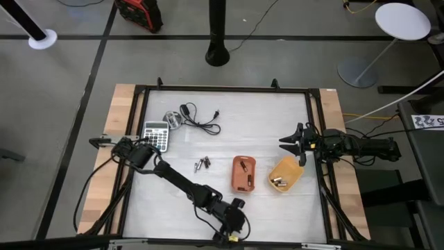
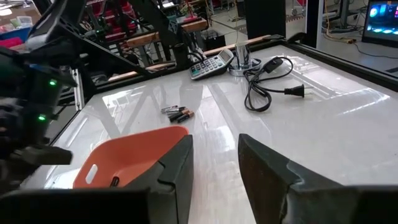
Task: Sort batteries
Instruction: Put the black battery into the orange bin
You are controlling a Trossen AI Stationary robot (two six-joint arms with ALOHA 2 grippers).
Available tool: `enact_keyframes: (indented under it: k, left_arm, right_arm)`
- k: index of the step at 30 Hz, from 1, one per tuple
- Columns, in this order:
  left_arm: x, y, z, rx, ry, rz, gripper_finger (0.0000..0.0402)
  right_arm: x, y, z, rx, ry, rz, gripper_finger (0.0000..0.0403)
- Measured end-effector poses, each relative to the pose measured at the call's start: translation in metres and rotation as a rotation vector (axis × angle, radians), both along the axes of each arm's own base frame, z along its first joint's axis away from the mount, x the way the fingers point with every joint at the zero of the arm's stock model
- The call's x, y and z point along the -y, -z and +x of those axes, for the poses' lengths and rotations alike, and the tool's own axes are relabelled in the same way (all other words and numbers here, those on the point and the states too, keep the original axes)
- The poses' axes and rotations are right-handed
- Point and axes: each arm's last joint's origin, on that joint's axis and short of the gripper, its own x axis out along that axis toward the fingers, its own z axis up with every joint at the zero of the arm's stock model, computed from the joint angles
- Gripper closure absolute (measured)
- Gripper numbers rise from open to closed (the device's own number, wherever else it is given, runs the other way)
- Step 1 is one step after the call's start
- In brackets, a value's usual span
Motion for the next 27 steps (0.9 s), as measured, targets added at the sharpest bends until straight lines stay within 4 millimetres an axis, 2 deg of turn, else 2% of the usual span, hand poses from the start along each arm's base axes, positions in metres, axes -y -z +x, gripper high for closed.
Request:
enact_keyframes:
  k: [12,18,27]
  left_arm:
    - [0.01,-0.041,0.016,0.057,-0.112,-0.148,0.0282]
    - [0.016,-0.065,0.019,0.041,-0.145,-0.114,0.0281]
    - [0.021,-0.083,0.019,0.016,-0.217,-0.141,0.0284]
  right_arm:
    - [0.0,0.0,0.0,0.0,0.0,0.0,0.0281]
    - [0.0,0.0,0.0,0.0,0.0,0.0,0.0281]
    - [0.0,0.0,0.0,0.0,0.0,0.0,0.0281]
